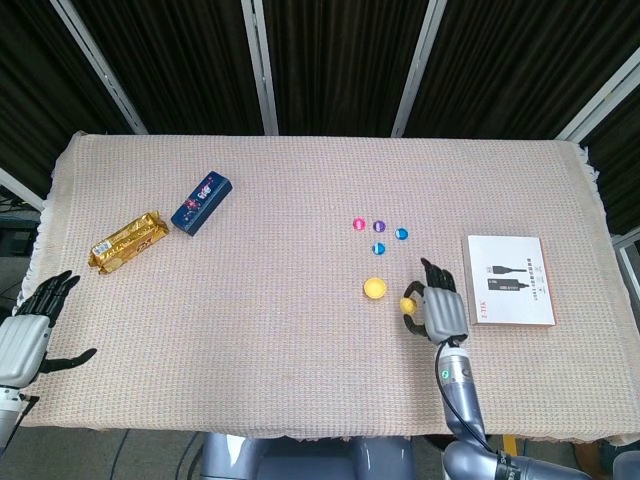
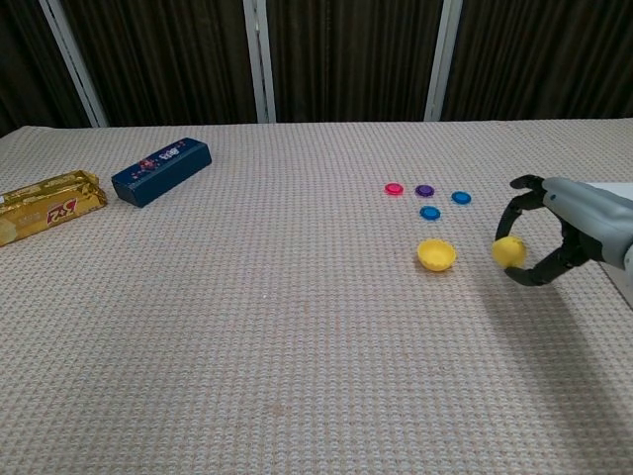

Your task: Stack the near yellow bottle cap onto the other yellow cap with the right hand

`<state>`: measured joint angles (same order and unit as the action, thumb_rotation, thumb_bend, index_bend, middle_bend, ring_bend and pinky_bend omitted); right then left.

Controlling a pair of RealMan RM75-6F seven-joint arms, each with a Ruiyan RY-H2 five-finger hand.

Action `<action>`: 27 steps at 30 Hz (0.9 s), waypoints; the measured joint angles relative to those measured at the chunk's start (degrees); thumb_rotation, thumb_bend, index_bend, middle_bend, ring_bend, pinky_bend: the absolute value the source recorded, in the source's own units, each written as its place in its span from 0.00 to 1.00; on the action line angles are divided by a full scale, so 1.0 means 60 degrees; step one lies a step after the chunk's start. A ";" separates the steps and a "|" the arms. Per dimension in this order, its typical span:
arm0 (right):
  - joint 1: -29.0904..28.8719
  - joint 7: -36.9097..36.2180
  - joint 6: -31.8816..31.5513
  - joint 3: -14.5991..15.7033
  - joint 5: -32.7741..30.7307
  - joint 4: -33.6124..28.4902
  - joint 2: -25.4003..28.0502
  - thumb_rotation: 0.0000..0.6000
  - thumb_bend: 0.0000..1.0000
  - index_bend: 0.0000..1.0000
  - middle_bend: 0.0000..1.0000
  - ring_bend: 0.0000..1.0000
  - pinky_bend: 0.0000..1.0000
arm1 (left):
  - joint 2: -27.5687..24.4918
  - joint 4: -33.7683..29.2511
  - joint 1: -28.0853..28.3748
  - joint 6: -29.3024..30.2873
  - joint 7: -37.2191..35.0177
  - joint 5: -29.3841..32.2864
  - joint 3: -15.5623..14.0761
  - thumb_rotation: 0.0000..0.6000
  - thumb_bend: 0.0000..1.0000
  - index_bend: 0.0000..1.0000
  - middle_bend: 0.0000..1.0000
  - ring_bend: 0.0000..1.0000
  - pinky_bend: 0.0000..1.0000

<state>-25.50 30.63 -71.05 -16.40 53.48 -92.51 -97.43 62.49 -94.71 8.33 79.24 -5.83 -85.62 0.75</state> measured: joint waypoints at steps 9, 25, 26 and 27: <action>-0.0779 0.0355 0.0361 -0.0452 -0.0434 0.0396 -0.0507 1.00 0.28 0.50 0.00 0.00 0.00 | 0.0059 0.0037 -0.0030 0.0061 -0.0075 0.0069 0.0046 1.00 0.04 0.00 0.00 0.00 0.17; -0.1982 0.0799 0.0703 -0.0857 -0.0896 0.1493 -0.1554 1.00 0.28 0.50 0.00 0.00 0.00 | 0.0084 0.0105 -0.0099 0.0132 -0.0266 0.0047 0.0025 1.00 0.04 0.00 0.00 0.00 0.17; -0.2029 0.0799 0.0726 -0.0868 -0.0910 0.1551 -0.1590 1.00 0.28 0.50 0.00 0.00 0.00 | 0.0084 0.0112 -0.0102 0.0137 -0.0274 0.0041 0.0022 1.00 0.04 0.00 0.00 0.00 0.17; -0.2076 0.0797 0.0747 -0.0875 -0.0922 0.1607 -0.1627 1.00 0.28 0.50 0.00 0.00 0.00 | 0.0083 0.0116 -0.0104 0.0141 -0.0284 0.0034 0.0020 1.00 0.04 0.00 0.00 0.00 0.17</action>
<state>-37.95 35.41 -66.56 -21.65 47.95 -82.87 -107.19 62.99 -94.02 7.70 80.09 -7.53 -85.41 0.87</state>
